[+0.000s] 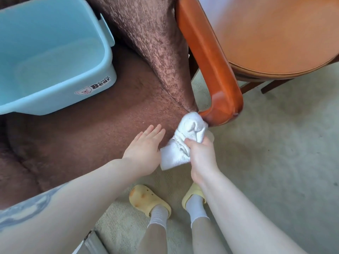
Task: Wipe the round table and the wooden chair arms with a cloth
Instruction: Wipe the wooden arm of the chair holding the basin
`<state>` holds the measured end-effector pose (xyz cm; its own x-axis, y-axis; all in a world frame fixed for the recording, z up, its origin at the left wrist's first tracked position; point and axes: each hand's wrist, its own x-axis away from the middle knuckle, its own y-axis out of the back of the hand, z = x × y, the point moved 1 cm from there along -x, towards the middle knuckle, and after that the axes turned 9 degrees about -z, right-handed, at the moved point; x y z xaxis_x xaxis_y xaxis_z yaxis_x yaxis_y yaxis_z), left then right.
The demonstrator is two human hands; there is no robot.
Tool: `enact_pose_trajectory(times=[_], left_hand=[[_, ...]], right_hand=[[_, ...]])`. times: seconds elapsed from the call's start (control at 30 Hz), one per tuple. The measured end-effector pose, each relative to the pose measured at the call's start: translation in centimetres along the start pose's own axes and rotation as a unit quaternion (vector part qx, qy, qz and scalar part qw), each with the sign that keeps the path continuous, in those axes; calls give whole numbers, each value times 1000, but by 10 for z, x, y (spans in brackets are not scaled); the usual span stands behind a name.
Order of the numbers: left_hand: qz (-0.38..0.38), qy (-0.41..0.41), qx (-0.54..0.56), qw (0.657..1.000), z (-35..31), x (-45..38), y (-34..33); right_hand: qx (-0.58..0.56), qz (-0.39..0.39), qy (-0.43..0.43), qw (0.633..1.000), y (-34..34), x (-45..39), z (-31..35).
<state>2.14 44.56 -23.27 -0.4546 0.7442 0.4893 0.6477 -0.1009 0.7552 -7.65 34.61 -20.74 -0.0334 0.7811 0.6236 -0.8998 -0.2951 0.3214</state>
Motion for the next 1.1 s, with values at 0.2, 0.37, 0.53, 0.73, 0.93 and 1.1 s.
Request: enact_pose_trajectory(times=[0.2,0.37,0.53,0.73,0.93,1.1], left_hand=[[38,177,52,982,16,-1,-10],[-126,229,138,955,35,9,-13],[-192,221,133,947,54,42,-19],[-294,297,236,877,47,40,1],[-406,134,350,833,-13,9,104],[-472,-76,268,836,-74,-22,201]], right_hand=[[294,-45,476,828,-46,-8,19],[519,172,410,730,-112,-22,-20],[512,369,560,536,-62,-47,-9],[435,147,419,783,-45,-42,6],[134,165,228,950,-22,35,64],[-53,-24,379,924,54,62,164]])
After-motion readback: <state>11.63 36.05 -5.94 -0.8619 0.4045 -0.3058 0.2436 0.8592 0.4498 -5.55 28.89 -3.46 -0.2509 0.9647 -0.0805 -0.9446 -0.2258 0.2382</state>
